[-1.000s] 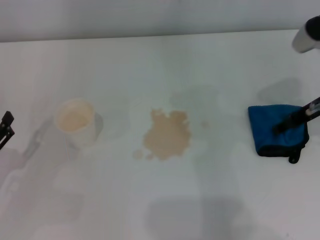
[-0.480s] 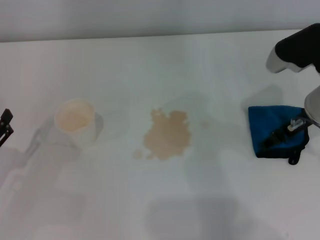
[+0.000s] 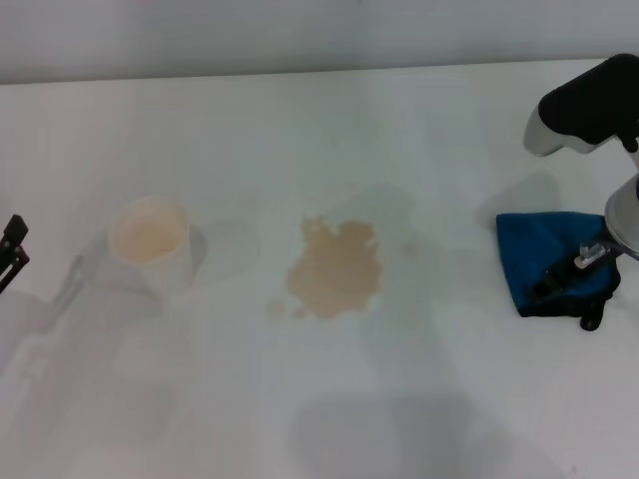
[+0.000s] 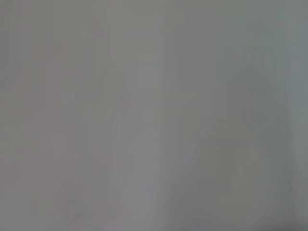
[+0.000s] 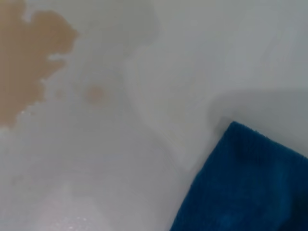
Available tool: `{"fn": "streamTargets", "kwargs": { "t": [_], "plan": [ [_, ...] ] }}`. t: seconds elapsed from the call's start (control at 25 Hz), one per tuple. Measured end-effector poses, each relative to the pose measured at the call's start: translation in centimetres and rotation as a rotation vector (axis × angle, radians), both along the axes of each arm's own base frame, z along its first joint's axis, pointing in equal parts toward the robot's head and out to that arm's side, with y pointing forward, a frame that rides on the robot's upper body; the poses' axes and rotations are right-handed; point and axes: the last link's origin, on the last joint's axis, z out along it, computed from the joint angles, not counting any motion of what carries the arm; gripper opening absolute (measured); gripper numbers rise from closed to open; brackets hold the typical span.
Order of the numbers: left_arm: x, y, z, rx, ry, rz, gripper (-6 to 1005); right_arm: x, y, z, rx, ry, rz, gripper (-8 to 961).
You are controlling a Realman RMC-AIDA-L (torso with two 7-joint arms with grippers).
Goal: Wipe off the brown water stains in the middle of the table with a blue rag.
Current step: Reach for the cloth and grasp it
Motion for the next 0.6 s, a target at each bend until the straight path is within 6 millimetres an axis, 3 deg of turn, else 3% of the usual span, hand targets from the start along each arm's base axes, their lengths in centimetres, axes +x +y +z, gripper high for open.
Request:
{"fn": "streamTargets", "kwargs": {
  "t": [0.24, 0.6],
  "plan": [
    [0.04, 0.06, 0.01, 0.001, -0.001, -0.001, 876, 0.34, 0.03, 0.34, -0.004, -0.019, -0.004, 626],
    [0.11, 0.09, -0.05, 0.001, -0.002, -0.003, 877, 0.61, -0.02, 0.47, -0.022, -0.049, 0.007, 335]
  ]
}}
